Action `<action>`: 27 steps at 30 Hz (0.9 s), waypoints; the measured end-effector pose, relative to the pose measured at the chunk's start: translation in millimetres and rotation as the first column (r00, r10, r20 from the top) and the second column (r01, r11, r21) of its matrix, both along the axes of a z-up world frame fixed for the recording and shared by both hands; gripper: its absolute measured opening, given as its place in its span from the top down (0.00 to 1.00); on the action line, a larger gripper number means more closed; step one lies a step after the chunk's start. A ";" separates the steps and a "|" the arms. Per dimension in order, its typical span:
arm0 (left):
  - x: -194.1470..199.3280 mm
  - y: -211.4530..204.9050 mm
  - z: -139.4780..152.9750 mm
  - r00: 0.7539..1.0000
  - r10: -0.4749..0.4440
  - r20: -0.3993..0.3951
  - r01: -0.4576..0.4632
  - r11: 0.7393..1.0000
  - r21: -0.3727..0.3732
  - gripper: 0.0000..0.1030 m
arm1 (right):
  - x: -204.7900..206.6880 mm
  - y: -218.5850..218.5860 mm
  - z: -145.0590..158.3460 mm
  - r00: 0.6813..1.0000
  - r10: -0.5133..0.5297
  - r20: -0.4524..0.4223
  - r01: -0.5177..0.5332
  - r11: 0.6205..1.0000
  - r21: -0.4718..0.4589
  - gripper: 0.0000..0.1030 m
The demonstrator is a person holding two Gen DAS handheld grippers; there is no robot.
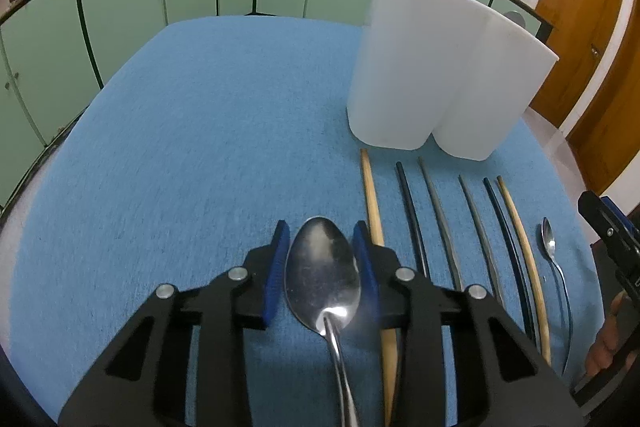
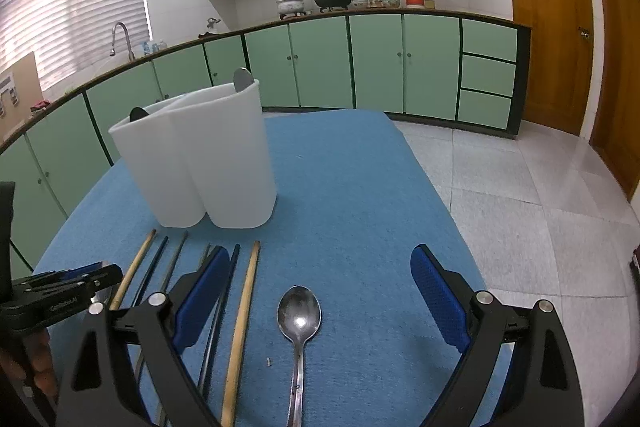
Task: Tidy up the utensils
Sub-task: 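Lower the left tool to the silver spoon while the right tool approaches another silver spoon, then close the left gripper on its spoon while the right gripper grasps the other spoon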
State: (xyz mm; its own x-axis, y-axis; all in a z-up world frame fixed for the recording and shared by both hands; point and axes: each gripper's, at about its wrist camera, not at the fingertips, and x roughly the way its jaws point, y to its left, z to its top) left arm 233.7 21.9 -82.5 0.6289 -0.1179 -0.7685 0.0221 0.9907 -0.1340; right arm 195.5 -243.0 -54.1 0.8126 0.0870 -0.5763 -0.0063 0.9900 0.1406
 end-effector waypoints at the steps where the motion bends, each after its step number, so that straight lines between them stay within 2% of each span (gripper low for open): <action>1: -0.5 -0.1 0.2 1.000 -0.004 0.002 0.004 1.000 -0.002 0.69 | 0.0 -0.5 -0.3 1.000 -0.001 -0.002 0.001 1.000 0.002 0.13; 8: -4.6 9.3 2.9 1.000 0.002 0.023 -0.002 1.000 -0.026 0.70 | 0.5 4.9 -7.9 0.997 0.030 -0.069 -0.034 0.998 -0.058 0.14; 10: -5.8 12.0 2.8 1.000 0.003 0.029 -0.002 1.000 -0.028 0.70 | 1.8 6.7 -13.4 0.994 0.044 -0.100 -0.051 0.997 -0.064 0.24; 16: -7.7 16.2 2.4 0.999 0.003 0.038 -0.002 0.999 -0.033 0.70 | 8.5 9.2 -23.7 0.983 0.081 -0.164 -0.089 0.995 -0.045 0.43; 24: -7.9 15.4 2.9 0.999 -0.001 0.044 0.003 0.999 -0.041 0.70 | 20.4 15.2 -33.3 0.968 0.097 -0.233 -0.112 0.992 -0.051 0.48; 27: -8.4 18.6 3.2 0.999 -0.004 0.048 0.006 0.999 -0.040 0.70 | 22.2 19.2 -33.9 0.966 0.085 -0.245 -0.107 0.991 -0.079 0.58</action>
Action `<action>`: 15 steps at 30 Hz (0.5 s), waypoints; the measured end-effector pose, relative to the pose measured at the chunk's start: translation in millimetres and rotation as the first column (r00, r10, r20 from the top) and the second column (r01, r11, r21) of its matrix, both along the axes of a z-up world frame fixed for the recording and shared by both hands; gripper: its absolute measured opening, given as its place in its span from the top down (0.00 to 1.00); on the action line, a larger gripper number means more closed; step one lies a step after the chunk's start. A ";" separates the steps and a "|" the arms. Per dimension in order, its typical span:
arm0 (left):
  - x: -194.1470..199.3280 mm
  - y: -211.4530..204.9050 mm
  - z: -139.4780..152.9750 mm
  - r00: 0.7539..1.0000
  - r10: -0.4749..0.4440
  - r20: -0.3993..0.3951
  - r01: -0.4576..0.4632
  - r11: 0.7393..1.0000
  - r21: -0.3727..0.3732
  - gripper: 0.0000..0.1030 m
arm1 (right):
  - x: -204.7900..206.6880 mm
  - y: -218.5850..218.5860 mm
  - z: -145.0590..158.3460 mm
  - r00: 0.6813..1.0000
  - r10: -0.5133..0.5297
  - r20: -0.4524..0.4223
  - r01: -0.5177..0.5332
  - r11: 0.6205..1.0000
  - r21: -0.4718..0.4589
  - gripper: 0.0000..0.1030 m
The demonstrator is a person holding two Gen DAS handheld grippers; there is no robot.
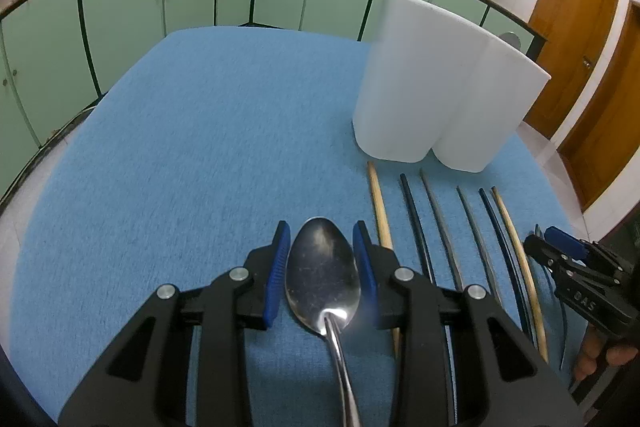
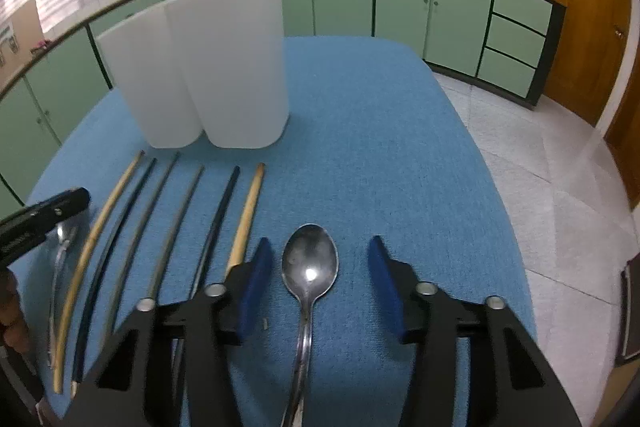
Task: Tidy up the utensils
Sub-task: 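Close the left gripper on its spoon while the right gripper grasps the other spoon, then lift both silver spoons and carry them over the white holder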
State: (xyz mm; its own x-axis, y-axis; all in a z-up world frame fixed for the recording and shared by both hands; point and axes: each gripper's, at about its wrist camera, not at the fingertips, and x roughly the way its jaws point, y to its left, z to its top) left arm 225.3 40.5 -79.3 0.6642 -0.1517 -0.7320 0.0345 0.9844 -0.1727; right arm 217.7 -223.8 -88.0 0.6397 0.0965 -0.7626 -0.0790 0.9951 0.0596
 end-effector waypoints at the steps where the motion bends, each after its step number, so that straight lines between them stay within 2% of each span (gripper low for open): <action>1: -0.4 0.3 0.5 1.000 0.000 0.002 0.000 1.000 0.001 0.70 | -0.6 0.8 0.3 1.000 0.001 -0.001 -0.001 1.000 -0.004 0.61; 8: -2.3 1.2 3.4 1.000 0.000 0.012 0.000 1.000 0.006 0.70 | -3.5 2.2 1.2 1.000 -0.001 -0.006 0.001 1.000 -0.008 0.64; 9: -2.3 1.1 3.8 1.000 -0.001 0.012 0.001 1.000 0.007 0.70 | -4.4 2.9 1.5 1.000 0.003 -0.005 -0.003 1.000 -0.011 0.71; 10: -2.3 1.1 3.7 1.000 -0.001 0.012 0.001 1.000 0.007 0.70 | -5.4 4.1 1.9 1.000 0.012 -0.002 -0.012 1.000 -0.010 0.73; 15: -3.4 1.5 4.8 1.000 0.002 0.016 -0.002 1.000 0.004 0.70 | -10.4 4.9 4.4 1.000 0.016 0.018 -0.016 1.000 -0.002 0.73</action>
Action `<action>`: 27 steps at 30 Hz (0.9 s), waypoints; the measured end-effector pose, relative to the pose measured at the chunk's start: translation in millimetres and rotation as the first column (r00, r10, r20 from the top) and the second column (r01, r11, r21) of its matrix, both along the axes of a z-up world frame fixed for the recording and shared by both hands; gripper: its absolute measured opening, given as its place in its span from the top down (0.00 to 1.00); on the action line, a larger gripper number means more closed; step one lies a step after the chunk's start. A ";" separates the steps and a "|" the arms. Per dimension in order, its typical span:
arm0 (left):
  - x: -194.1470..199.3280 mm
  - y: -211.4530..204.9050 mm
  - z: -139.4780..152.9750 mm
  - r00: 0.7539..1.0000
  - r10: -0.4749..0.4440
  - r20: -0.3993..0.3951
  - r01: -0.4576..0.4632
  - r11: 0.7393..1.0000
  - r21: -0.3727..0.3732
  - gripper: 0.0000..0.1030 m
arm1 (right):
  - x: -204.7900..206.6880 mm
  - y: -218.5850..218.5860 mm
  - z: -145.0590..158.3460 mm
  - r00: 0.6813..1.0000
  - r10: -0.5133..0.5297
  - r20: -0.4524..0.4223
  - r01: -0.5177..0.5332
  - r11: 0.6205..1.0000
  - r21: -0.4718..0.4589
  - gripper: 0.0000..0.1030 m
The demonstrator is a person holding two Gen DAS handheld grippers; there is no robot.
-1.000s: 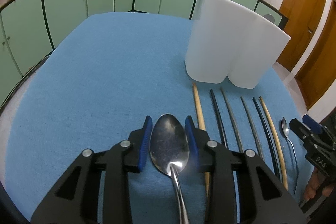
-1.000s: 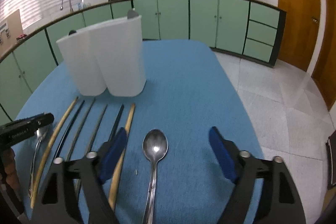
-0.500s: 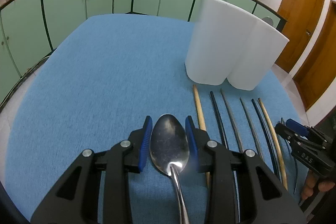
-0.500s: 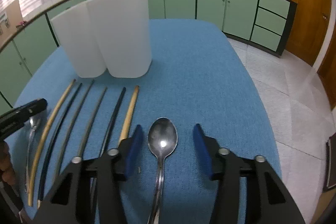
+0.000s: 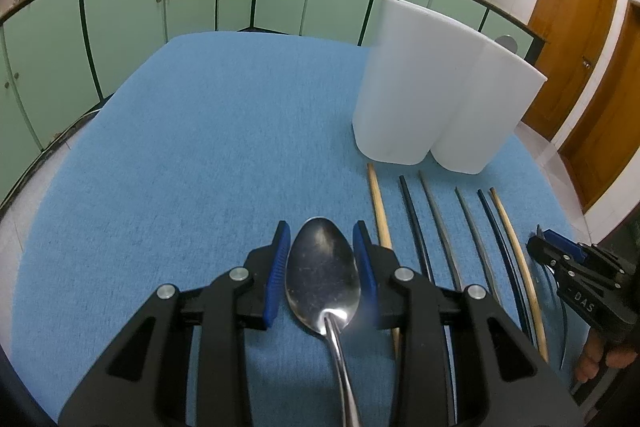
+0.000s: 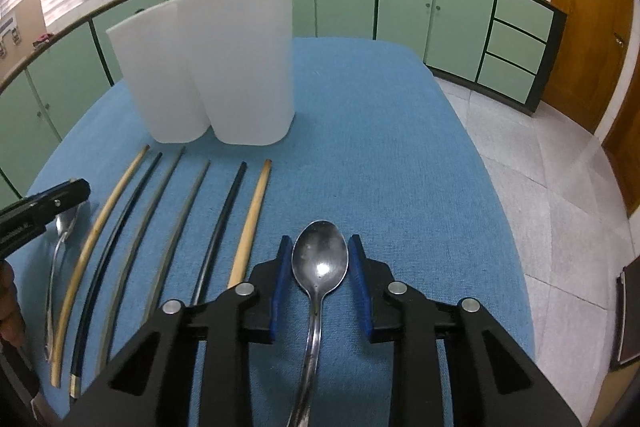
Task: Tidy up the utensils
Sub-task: 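Lift both silver spoons and carry them over the white holder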
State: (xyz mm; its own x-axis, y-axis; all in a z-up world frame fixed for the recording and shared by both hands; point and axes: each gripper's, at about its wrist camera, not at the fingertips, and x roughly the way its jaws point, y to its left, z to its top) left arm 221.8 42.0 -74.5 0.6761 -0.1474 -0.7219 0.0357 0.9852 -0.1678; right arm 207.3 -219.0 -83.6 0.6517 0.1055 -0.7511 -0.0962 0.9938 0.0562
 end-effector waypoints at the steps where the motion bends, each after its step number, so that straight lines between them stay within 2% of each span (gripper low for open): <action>1: -0.9 0.5 0.8 1.000 0.000 0.003 0.000 1.000 0.000 0.70 | -3.8 0.6 2.4 1.000 0.002 0.014 -0.002 1.000 0.002 0.73; 6: -8.6 1.1 9.9 0.999 -0.004 0.042 0.004 1.000 -0.011 0.70 | -20.2 -0.7 21.5 0.995 0.003 0.100 -0.005 1.000 0.017 0.73; 14: -25.5 4.9 33.9 0.988 -0.006 0.156 0.013 0.999 -0.045 0.70 | -47.8 -4.0 62.5 0.965 0.021 0.260 -0.033 0.999 0.039 0.73; 19: -37.1 3.9 48.9 0.972 -0.007 0.233 0.020 0.998 -0.054 0.70 | -58.6 -4.4 83.4 0.938 0.027 0.346 -0.044 0.998 0.042 0.73; 27: -43.1 0.5 78.6 0.936 0.002 0.353 0.025 0.997 -0.070 0.70 | -52.8 -4.1 108.3 0.885 -0.001 0.465 -0.038 0.997 0.074 0.73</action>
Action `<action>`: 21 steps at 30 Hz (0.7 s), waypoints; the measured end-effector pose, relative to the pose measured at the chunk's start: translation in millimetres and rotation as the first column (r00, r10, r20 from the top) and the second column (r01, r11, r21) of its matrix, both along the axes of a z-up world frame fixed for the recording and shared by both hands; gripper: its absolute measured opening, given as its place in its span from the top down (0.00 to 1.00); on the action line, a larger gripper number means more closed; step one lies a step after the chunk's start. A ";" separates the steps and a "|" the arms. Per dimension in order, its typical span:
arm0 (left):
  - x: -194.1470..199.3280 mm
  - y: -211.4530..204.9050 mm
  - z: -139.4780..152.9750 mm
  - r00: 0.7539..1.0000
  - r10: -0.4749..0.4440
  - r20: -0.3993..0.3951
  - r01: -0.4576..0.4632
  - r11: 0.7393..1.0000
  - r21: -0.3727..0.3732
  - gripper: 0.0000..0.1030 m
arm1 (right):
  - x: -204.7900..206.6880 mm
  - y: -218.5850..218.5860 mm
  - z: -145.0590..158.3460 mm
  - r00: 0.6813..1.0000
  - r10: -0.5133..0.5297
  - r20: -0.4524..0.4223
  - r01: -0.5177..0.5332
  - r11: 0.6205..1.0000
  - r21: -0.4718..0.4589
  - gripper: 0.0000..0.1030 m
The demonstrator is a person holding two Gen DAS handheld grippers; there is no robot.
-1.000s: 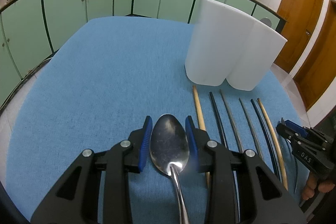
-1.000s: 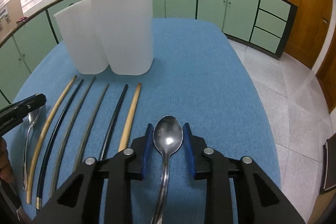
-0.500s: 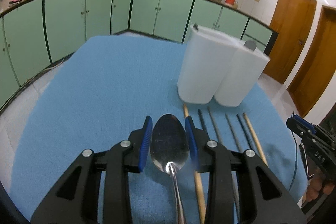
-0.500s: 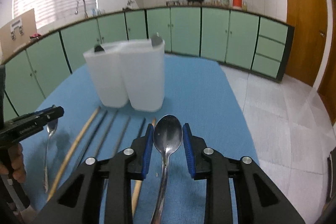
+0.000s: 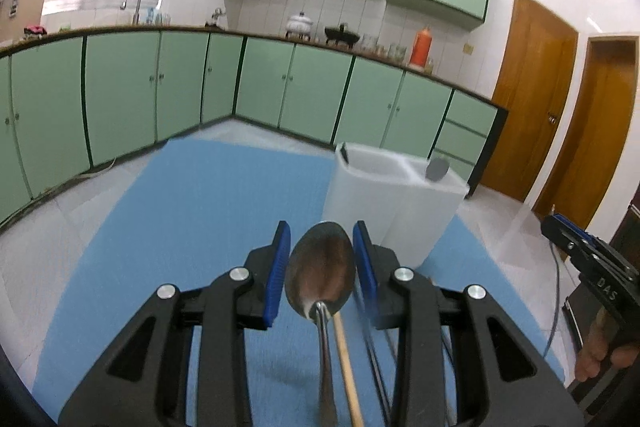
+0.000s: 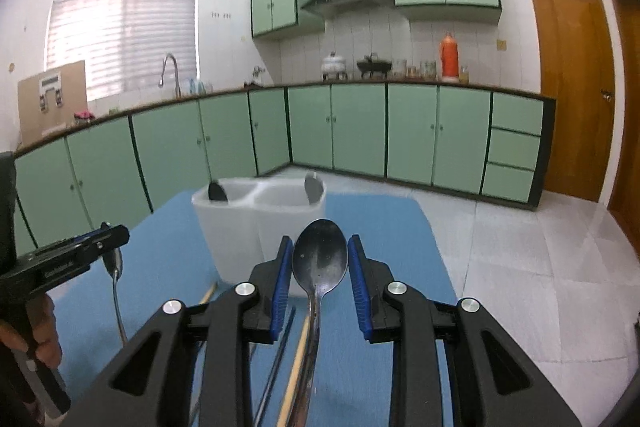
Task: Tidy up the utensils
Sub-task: 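Lift both silver spoons and carry them over the white holder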
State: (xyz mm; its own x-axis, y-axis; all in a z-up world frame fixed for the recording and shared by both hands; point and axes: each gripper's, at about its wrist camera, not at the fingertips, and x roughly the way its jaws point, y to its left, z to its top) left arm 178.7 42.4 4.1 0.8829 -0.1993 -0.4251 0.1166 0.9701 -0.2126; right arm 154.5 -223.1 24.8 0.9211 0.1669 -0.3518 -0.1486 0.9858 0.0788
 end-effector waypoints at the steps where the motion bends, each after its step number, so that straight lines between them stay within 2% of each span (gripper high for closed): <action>1: 0.5 -1.2 4.4 1.000 0.001 0.021 -0.001 1.000 0.000 0.70 | 2.1 -0.2 2.4 1.000 -0.003 0.013 0.003 1.000 0.001 0.73; 7: 11.2 -5.4 17.4 0.997 0.003 0.072 -0.001 1.000 -0.019 0.70 | 19.2 5.0 13.1 0.997 -0.006 0.072 0.005 1.000 0.013 0.73; 14: 17.1 -3.2 23.8 0.996 0.014 0.092 -0.010 0.999 -0.040 0.70 | 29.4 10.7 20.0 0.995 0.017 0.103 -0.018 1.000 0.008 0.73; 21: 26.8 -13.1 48.8 0.987 0.005 0.159 0.004 0.999 -0.053 0.70 | 43.2 5.1 41.0 0.988 0.016 0.155 -0.024 0.998 0.051 0.73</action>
State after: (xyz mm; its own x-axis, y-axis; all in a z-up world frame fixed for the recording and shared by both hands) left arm 205.5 29.4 52.9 0.9387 -0.2175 -0.2676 0.1528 0.9579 -0.2429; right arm 197.7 -218.0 65.8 0.9600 0.2001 -0.1960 -0.1824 0.9776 0.1048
